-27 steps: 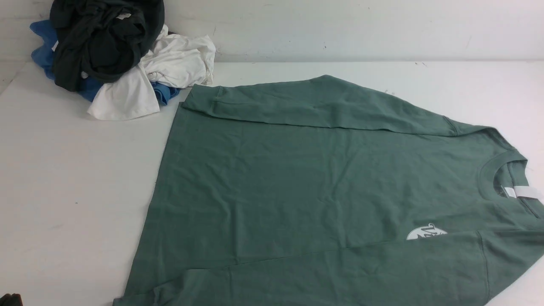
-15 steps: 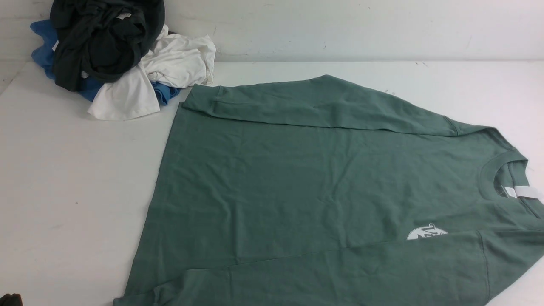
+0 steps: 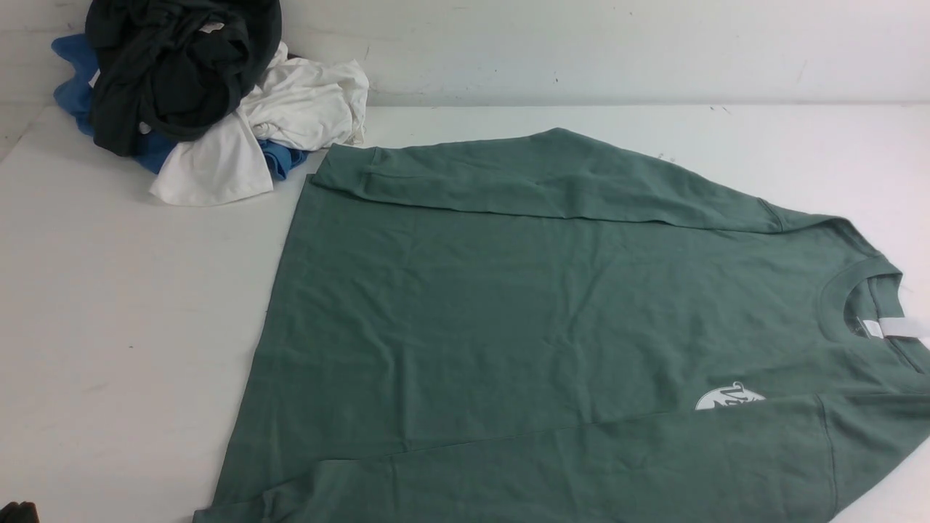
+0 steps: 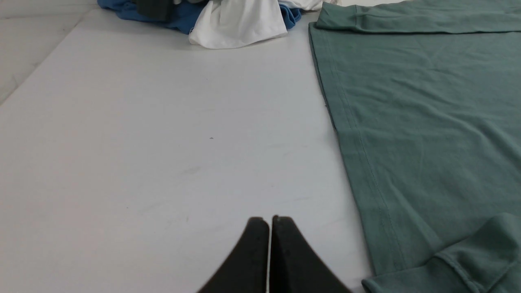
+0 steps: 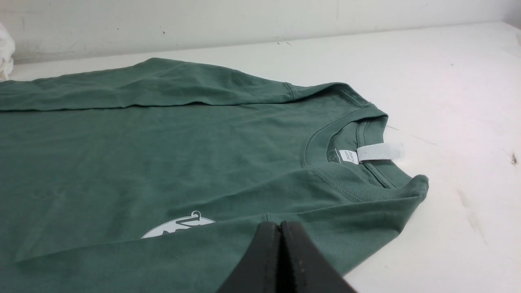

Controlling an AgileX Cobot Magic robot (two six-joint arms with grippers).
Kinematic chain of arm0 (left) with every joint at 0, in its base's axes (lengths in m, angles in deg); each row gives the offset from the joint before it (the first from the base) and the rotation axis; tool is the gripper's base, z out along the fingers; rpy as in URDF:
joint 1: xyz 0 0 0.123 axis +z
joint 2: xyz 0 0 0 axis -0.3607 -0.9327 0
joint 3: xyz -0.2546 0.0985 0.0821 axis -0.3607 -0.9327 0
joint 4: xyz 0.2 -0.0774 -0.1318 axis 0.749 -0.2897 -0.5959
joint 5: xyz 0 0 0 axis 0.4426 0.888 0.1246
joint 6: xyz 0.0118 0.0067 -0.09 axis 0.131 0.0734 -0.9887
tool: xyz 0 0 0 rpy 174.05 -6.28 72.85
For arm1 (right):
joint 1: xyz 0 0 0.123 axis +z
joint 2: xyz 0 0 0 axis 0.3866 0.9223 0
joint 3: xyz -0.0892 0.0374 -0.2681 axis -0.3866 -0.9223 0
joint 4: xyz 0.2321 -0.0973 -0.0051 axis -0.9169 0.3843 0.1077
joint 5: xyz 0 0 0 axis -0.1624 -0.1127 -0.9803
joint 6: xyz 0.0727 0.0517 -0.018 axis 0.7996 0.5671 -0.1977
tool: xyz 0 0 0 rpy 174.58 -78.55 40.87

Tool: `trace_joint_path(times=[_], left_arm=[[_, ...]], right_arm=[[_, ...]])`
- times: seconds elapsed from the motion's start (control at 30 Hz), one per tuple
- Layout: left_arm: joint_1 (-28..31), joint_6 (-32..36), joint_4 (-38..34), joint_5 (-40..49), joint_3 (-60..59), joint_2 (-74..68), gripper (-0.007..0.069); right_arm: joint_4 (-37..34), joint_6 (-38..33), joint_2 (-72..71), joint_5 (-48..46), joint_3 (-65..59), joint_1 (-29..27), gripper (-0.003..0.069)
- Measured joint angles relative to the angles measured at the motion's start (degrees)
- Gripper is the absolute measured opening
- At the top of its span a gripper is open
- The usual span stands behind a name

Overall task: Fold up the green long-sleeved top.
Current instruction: Use the left arm to clamp the cuff closest to it

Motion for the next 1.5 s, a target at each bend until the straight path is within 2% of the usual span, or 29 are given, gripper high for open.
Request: trace_joint_path(times=[0.5,1.1,1.2,1.23,1.3,1.37,1.43,1.47,1.5], left_arm=[[0.00,0.00,0.00,0.00,0.00,0.00,-0.0008],[0.00,-0.67,-0.67,-0.14,0.00,0.00,-0.0008],[0.00,-5.29,-7.25,-0.20,0.00,0.00,-0.0008],[0.00,-10.72,-16.00,-0.20,0.00,0.00,-0.0008],[0.00,-16.47,-27.29,-0.20,-0.06,0.00,-0.0008],[0.00,-22.57,-38.84,-0.20,-0.06,0.00,-0.0008],[0.00,-24.25,-44.42,-0.25,-0.06,0.00,-0.0008],[0.00,-24.63,-49.02,-0.43,-0.06,0.00,-0.0008],[0.00,-24.35,-50.32,-0.67,-0.06,0.00,-0.0008]], right_arm=[[3.00,0.05,0.00,-0.17,0.00,0.00,-0.0014],[2.55,0.71,0.00,-0.17,0.00,0.00,-0.0014],[-0.62,2.70,0.00,-0.05,0.04,0.00,-0.0014],[-6.18,5.04,0.00,0.62,0.04,0.00,-0.0014],[-12.81,8.22,0.00,1.62,-0.12,0.00,-0.0014],[-23.67,13.81,0.00,4.21,-0.17,0.00,-0.0014],[-29.28,15.61,0.00,5.67,-0.17,0.00,-0.0014],[-34.59,17.05,0.00,6.75,-0.17,0.00,-0.0014],[-35.74,17.15,0.00,6.87,-0.17,0.00,-0.0014]])
